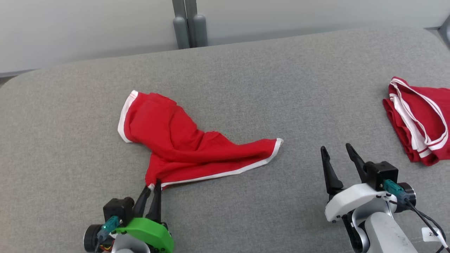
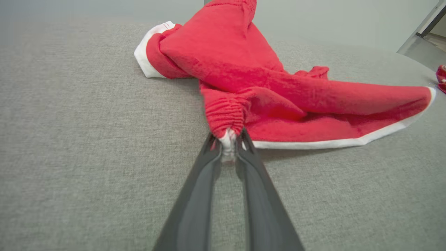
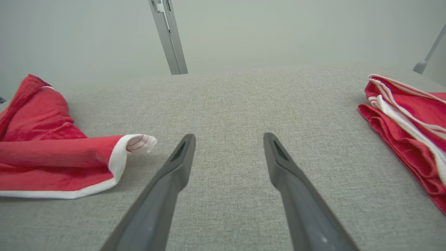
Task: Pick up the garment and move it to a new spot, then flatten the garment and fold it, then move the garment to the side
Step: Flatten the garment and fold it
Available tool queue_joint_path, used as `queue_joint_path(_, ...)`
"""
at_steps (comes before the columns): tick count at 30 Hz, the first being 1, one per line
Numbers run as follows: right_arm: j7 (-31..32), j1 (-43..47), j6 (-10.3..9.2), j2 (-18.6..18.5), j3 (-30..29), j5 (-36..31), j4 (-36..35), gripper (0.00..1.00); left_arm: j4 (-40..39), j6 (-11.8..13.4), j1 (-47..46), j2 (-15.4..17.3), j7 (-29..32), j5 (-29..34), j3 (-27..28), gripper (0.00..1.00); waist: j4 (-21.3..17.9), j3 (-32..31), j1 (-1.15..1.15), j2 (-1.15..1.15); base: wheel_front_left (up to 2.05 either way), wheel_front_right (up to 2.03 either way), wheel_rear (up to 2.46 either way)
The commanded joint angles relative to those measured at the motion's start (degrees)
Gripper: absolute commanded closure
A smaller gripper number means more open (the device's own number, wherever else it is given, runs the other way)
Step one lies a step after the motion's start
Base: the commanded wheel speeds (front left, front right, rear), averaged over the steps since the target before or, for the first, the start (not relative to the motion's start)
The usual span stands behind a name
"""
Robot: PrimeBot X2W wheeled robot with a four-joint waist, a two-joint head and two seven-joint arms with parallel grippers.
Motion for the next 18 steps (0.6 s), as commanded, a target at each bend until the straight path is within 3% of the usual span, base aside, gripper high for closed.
queue_joint_path(1,-0.13,0.77,-0.05,-0.13,0.06,0.57,0.07,0.00,-0.05,0.27,0.97,0.27,0.00,0.29,0.75,0.00,-0.54,-0.74,0.00,0.00,0.00,0.00,0.00)
queue_joint_path(11,-0.13,0.73,-0.05,-0.11,1.78,1.99,-4.12,0.00,-4.75,3.03,2.06,0.26,0.00,4.41,2.98,0.00,-0.59,-0.41,0.00,0.00,0.00,0.00,0.00)
queue_joint_path(18,-0.13,0.57,-0.05,-0.12,3.15,2.62,-4.53,0.00,-5.05,2.82,2.76,0.27,0.00,2.72,1.82,0.00,-0.26,0.21,0.00,0.00,0.00,0.00,0.00)
